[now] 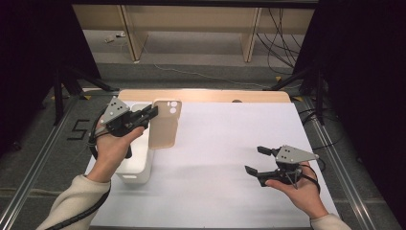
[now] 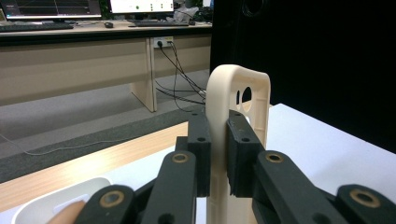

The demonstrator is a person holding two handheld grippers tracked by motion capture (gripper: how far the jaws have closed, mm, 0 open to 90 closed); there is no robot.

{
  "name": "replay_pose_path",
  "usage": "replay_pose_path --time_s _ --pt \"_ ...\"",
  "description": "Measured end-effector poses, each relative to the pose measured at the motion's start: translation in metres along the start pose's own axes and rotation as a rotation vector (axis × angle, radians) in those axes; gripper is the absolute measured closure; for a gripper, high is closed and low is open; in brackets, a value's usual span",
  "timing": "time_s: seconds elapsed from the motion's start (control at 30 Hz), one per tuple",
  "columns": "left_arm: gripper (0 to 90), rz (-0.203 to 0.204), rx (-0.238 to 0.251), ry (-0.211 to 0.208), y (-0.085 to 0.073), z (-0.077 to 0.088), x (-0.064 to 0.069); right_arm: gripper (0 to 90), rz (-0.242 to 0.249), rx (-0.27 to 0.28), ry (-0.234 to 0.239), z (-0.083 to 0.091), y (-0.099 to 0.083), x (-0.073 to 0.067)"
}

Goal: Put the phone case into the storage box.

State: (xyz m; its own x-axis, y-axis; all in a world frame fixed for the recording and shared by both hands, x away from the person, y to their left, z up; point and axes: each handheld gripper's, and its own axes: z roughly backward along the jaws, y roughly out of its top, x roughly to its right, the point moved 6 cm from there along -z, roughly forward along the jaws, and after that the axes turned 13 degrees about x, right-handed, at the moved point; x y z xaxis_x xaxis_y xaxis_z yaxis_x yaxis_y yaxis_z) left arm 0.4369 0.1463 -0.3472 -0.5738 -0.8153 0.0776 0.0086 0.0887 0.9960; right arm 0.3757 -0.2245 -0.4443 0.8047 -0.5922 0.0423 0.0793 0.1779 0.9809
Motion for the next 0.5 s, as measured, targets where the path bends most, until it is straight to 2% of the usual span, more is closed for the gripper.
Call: replay_pose_path --time_s 0.5 --pt "81.4 -0.005 -0.002 0.006 0.0033 0.0014 -0.0086 20.5 -0.002 -0.005 0.002 -0.0003 -0.0007 -0.0004"
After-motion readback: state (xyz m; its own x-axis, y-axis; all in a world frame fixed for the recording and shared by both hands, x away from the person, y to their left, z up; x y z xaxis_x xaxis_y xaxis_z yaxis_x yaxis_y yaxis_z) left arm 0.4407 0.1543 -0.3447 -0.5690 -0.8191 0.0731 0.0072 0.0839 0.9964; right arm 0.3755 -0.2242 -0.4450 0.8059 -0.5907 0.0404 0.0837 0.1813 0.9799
